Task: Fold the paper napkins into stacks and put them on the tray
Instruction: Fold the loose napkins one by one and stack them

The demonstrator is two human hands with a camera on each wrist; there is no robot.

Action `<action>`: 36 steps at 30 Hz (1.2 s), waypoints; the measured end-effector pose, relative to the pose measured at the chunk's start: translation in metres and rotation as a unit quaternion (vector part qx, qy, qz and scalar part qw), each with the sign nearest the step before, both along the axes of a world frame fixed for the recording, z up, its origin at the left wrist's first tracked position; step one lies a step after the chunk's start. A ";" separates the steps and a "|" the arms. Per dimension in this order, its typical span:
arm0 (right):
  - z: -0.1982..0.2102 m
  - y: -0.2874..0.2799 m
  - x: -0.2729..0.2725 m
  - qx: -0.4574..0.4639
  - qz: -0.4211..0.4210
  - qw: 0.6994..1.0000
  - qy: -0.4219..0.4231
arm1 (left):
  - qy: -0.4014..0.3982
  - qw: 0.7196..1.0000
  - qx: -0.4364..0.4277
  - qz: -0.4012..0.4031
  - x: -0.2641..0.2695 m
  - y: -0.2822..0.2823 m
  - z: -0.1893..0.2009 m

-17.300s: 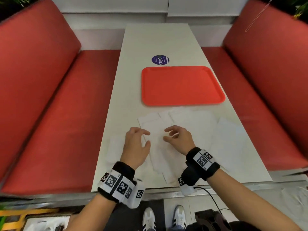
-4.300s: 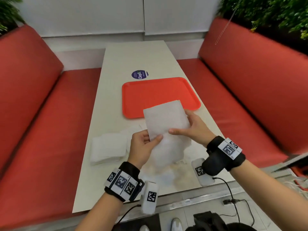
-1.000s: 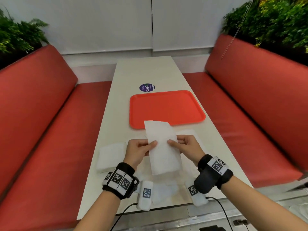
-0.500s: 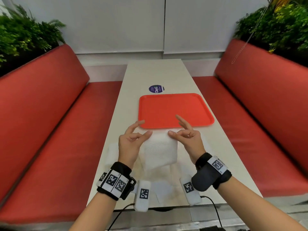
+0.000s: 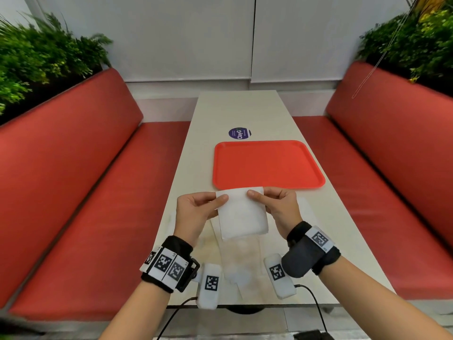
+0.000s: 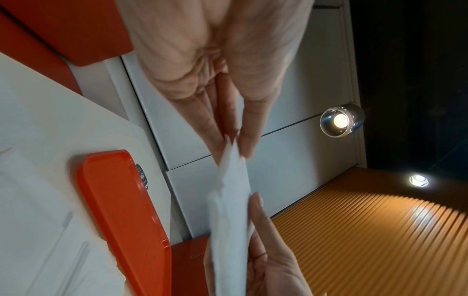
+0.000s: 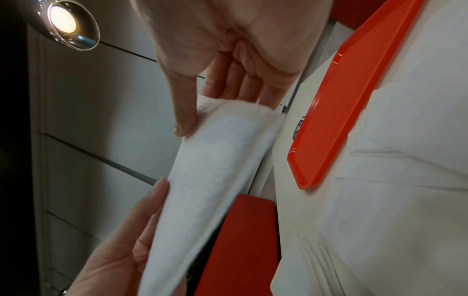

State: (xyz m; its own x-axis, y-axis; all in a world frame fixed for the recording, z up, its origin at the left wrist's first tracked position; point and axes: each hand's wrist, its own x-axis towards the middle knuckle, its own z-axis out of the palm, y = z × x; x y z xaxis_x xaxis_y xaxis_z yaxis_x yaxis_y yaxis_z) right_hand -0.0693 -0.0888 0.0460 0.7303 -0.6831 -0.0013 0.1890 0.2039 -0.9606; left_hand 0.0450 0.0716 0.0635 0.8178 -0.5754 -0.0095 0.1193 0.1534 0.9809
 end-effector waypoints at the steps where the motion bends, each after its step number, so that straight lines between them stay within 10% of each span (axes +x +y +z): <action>1: 0.000 0.000 0.001 0.002 0.000 1.000 0.001 | 0.003 1.000 0.000 0.003 0.001 0.000 0.000; 12: 0.006 -0.002 -0.001 -0.031 -0.040 0.998 0.023 | -0.015 1.000 0.022 -0.001 -0.002 -0.002 0.000; 19: 0.019 0.013 -0.001 -0.416 0.072 0.896 0.140 | -0.162 0.982 0.051 -0.082 -0.011 0.001 0.007; 36: 0.015 0.030 0.017 -0.314 0.110 0.939 0.091 | -0.151 0.984 0.089 0.021 0.018 0.026 0.006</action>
State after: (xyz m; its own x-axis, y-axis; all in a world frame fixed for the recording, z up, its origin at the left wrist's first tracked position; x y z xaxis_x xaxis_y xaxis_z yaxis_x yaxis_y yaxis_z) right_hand -0.0523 -0.0592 0.0611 0.8806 -0.4235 0.2128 0.0299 -0.3985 -0.9167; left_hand 0.0631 0.0973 0.0693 0.8220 -0.5517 0.1415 -0.1856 -0.0246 0.9823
